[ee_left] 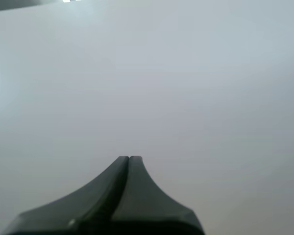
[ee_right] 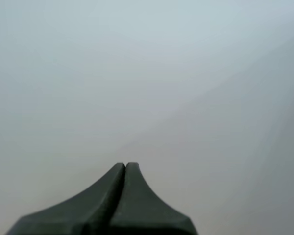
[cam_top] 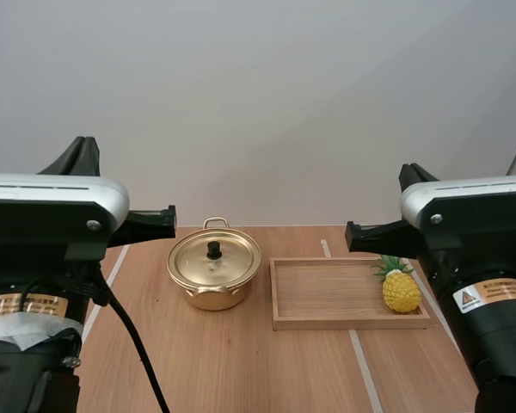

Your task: Open the pot, put the pineapple inside, and close it

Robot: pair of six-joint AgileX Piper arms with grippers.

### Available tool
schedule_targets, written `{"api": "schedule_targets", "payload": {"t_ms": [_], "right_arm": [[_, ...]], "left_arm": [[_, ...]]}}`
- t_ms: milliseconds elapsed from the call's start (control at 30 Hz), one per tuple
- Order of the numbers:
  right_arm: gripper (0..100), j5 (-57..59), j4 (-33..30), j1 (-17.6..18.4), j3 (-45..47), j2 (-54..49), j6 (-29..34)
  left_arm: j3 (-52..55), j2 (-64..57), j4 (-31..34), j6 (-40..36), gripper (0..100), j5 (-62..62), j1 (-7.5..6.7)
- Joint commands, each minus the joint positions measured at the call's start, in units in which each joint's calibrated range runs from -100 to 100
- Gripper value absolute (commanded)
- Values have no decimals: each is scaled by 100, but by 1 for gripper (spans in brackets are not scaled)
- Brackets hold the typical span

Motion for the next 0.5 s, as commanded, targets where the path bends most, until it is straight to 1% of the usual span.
{"api": "schedule_targets", "payload": {"t_ms": [0, 233, 333, 400, 467], "right_arm": [[0, 121, -100, 6, -479, -27, -56], [0, 141, -137, 6, -1426, -27, -56], [0, 192, -384, 6, -1674, -27, -56], [0, 689, -637, -16, -1900, 140, -56], [0, 1207, -669, -24, -2145, 343, -47]], "left_arm": [[-335, -22, 36, 26, 0, -13, 2], [-921, -1, 25, 26, 0, 216, 2], [-1155, 155, 25, 26, 0, 216, 2], [-1316, 293, 25, 26, 0, 282, 2], [-1531, 450, 25, 26, 0, 584, 2]]}}
